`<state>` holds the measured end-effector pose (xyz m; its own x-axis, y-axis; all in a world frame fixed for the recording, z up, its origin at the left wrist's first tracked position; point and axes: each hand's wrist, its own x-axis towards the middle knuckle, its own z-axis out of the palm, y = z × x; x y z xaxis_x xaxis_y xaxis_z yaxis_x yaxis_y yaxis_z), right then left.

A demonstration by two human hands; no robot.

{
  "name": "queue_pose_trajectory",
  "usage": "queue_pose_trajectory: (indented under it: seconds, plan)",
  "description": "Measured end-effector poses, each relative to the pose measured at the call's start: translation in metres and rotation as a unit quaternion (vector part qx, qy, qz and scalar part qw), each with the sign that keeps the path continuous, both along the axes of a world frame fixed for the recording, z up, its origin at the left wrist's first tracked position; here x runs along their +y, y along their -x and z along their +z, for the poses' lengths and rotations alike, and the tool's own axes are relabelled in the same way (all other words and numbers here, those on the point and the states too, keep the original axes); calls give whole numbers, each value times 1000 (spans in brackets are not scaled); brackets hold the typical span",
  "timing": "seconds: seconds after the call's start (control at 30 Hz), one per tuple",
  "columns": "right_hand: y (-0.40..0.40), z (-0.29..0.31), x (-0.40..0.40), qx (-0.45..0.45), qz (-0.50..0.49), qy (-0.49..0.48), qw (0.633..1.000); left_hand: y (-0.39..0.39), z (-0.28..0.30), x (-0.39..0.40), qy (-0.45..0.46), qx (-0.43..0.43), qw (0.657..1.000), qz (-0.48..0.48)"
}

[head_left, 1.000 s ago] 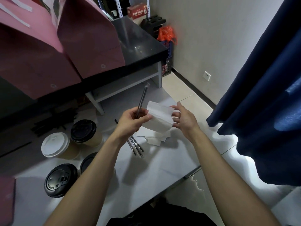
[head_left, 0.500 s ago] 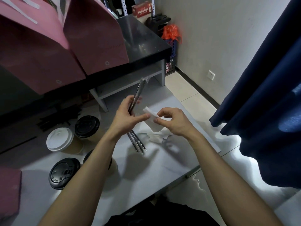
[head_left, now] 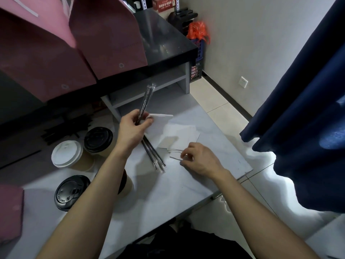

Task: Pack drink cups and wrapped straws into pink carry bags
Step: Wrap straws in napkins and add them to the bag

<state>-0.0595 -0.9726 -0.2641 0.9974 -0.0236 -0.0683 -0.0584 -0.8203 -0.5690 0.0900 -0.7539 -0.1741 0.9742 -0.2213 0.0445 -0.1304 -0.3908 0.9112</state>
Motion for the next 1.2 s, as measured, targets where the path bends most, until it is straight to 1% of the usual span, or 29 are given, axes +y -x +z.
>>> queue_pose_trajectory:
  seconds: [0.1,0.17,0.23,0.37,0.5,0.57,0.7,0.8,0.9,0.97,1.03,1.07,1.13,1.2]
  plan:
    - [-1,-3,2,-43,-1,14,999,1,3,1,5,1,1000,4]
    - [-3,0,1,-62,-21,5,998,1,4,2,7,0,1000,9]
    - [-7,7,0,-97,-57,-34,993,1,6,4,6,-2,1000,16]
    - [-18,31,-6,-183,-119,-101,971,0,12,8,25,-9,999,29]
    - [-31,61,-14,-237,-165,-170,942,-3,20,14,68,-2,997,42]
    - [-35,73,-17,-243,-179,-197,933,-3,23,17,88,-6,995,38]
    - [-43,89,-23,-210,-213,-271,915,-5,27,21,101,-9,994,37]
    - [-47,90,-27,-171,-229,-311,906,-7,29,22,108,-10,993,40]
    - [-44,81,-31,-105,-202,-349,909,-8,28,24,108,-14,993,40]
    - [-41,69,-30,-44,-176,-348,920,-9,27,23,107,-13,994,36]
    - [-38,56,-28,11,-181,-318,930,-9,25,21,101,-14,994,35]
    - [-37,50,-29,33,-186,-286,939,-9,25,19,99,-16,994,34]
    - [-33,37,-33,71,-180,-188,963,-8,23,16,93,-18,995,33]
    - [-29,28,-39,107,-169,-95,975,-8,21,14,86,-16,996,33]
